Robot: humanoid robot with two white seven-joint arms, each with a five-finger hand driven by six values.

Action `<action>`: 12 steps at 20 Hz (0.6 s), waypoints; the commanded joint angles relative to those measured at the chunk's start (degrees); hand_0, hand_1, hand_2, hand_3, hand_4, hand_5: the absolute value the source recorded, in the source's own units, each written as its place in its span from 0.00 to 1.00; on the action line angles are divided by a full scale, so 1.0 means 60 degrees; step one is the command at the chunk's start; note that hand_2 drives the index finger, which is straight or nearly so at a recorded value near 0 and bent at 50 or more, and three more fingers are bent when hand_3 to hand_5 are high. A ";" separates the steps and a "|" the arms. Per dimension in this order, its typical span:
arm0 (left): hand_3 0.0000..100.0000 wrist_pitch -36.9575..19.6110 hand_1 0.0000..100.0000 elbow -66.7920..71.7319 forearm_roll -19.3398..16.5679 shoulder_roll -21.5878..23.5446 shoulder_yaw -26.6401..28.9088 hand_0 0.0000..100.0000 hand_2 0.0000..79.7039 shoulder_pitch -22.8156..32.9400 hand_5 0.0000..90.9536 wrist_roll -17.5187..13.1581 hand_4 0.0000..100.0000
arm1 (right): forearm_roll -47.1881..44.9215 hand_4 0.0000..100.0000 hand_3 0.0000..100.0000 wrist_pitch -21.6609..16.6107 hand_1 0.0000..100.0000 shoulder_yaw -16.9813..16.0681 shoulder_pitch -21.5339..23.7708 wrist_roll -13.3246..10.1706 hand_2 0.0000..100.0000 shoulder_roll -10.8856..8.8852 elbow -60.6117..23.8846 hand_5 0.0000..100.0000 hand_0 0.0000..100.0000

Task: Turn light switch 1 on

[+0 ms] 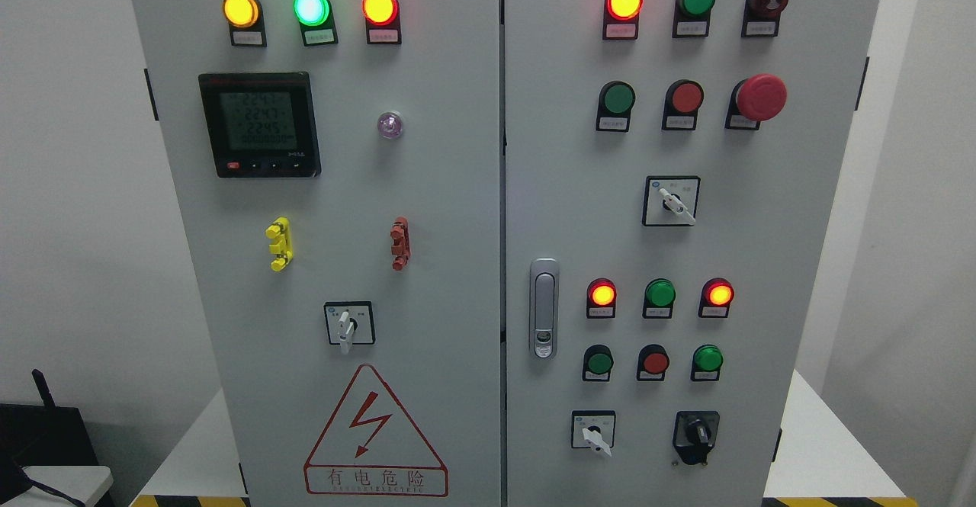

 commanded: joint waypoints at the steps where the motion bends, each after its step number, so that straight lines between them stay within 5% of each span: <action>1: 0.00 0.0048 0.03 0.0102 -0.0021 -0.0029 0.0003 0.47 0.00 0.0026 0.00 -0.0007 0.00 | -0.0161 0.00 0.00 0.0007 0.39 0.0000 -0.0004 -0.0006 0.00 0.0000 0.0000 0.00 0.12; 12: 0.00 -0.0025 0.02 -0.0088 -0.0006 -0.0102 0.0091 0.47 0.00 0.0069 0.00 0.0284 0.00 | -0.0161 0.00 0.00 0.0007 0.39 0.0000 -0.0004 -0.0006 0.00 0.0000 0.0000 0.00 0.12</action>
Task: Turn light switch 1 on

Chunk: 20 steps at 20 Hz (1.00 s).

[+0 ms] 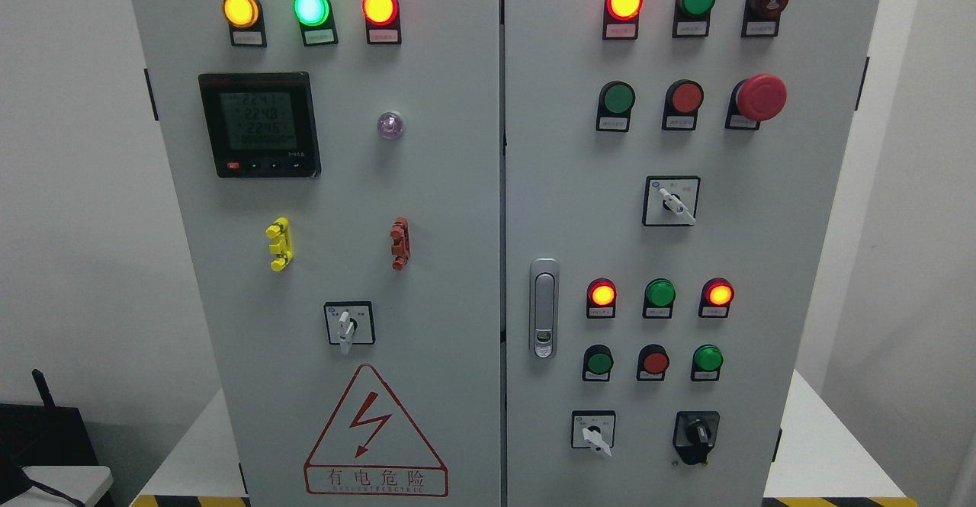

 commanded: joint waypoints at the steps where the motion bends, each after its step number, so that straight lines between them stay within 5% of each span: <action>1: 0.00 -0.0066 0.02 -0.0262 0.0010 -0.0053 0.0197 0.47 0.00 0.0160 0.00 0.0255 0.00 | -0.0176 0.00 0.00 0.0007 0.39 0.0000 -0.0002 -0.0006 0.00 0.0000 0.0000 0.00 0.12; 7: 0.00 -0.0081 0.02 -0.2137 0.0010 0.0020 0.0826 0.47 0.00 0.1288 0.00 0.0227 0.00 | -0.0176 0.00 0.00 0.0007 0.39 0.0000 -0.0002 -0.0006 0.00 0.0000 0.0000 0.00 0.12; 14: 0.00 -0.1165 0.01 -0.3659 -0.0049 0.0298 0.2422 0.47 0.00 0.1932 0.00 -0.0007 0.00 | -0.0161 0.00 0.00 0.0007 0.39 0.0000 -0.0002 -0.0006 0.00 0.0000 0.0000 0.00 0.12; 20: 0.07 -0.1194 0.02 -0.5740 -0.0064 0.0401 0.3888 0.47 0.00 0.2094 0.00 -0.0124 0.10 | -0.0176 0.00 0.00 0.0007 0.39 0.0000 -0.0002 -0.0006 0.00 0.0000 0.0000 0.00 0.12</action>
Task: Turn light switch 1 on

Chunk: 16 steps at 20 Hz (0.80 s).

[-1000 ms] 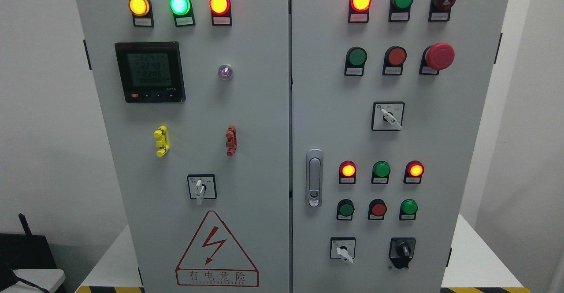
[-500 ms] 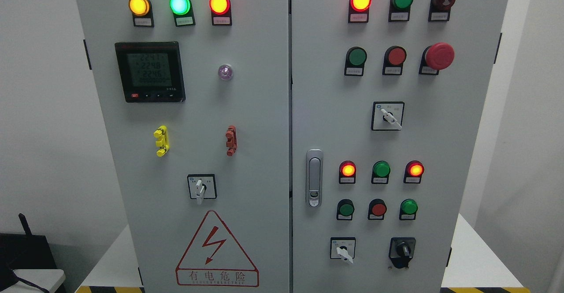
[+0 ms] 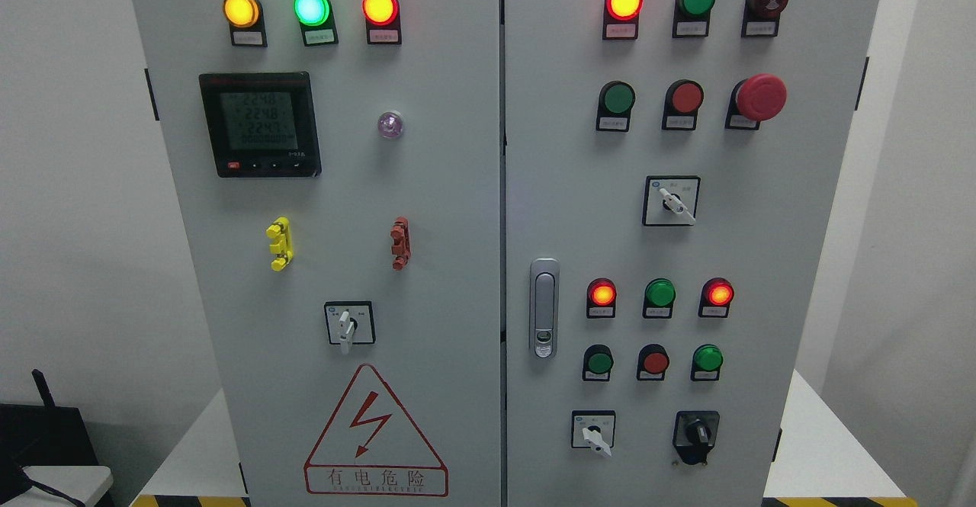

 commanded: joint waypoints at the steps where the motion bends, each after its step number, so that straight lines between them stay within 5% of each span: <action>1: 0.10 -0.0046 0.03 -0.3078 -0.0019 0.0223 0.1902 0.47 0.00 0.0283 0.00 -0.0197 0.13 | -0.0161 0.00 0.00 0.0007 0.39 0.0000 -0.0001 -0.0006 0.00 0.0000 0.0000 0.00 0.12; 13: 0.24 -0.0309 0.03 -0.6769 0.0010 0.1204 0.3659 0.48 0.00 0.0019 0.00 -0.0271 0.31 | -0.0161 0.00 0.00 0.0007 0.39 0.0000 -0.0001 -0.0006 0.00 0.0000 0.0000 0.00 0.12; 16: 0.30 -0.0295 0.00 -0.8102 0.0054 0.1380 0.3762 0.50 0.12 -0.0025 0.03 -0.0549 0.39 | -0.0176 0.00 0.00 0.0007 0.39 0.0000 -0.0001 -0.0006 0.00 0.0000 0.0000 0.00 0.12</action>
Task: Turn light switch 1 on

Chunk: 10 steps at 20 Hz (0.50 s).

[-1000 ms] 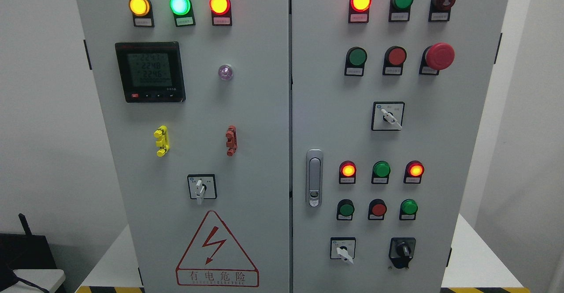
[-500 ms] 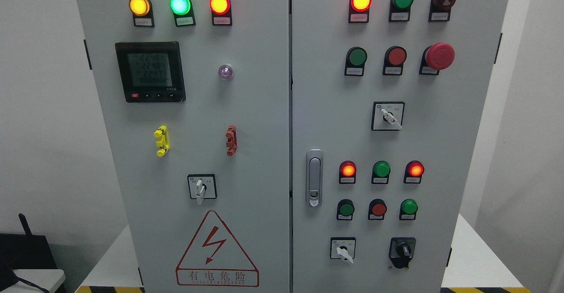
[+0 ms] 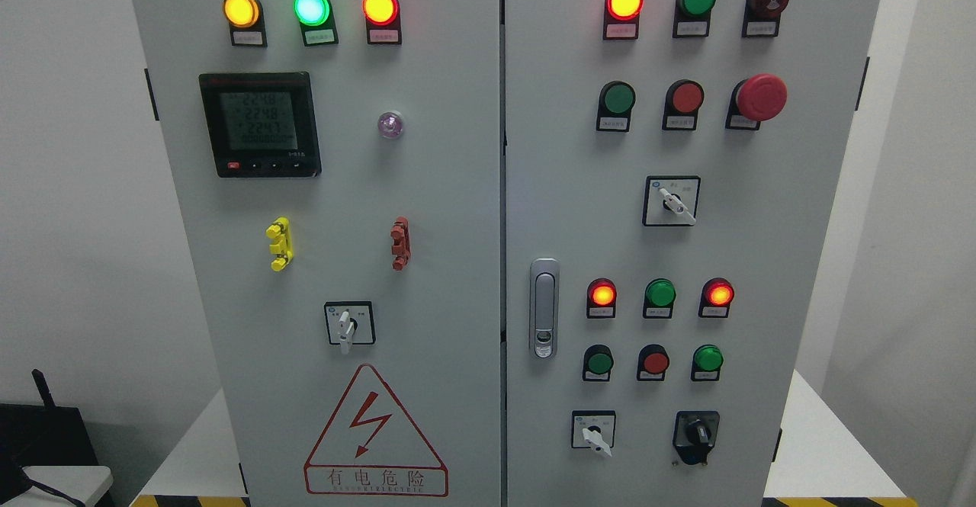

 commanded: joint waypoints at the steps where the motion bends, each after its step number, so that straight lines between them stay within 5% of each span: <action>1: 0.32 -0.0029 0.00 -0.3926 0.0063 0.0745 0.1296 0.51 0.15 -0.0161 0.07 -0.0194 0.41 | -0.0161 0.00 0.00 0.0007 0.39 0.0000 0.0001 -0.0006 0.00 0.0000 0.0000 0.00 0.12; 10: 0.58 -0.0117 0.07 -0.6139 0.0180 0.0760 0.0625 0.46 0.47 -0.1054 0.39 -0.0253 0.65 | -0.0161 0.00 0.00 0.0007 0.39 0.0000 0.0002 -0.0006 0.00 0.0000 0.0000 0.00 0.12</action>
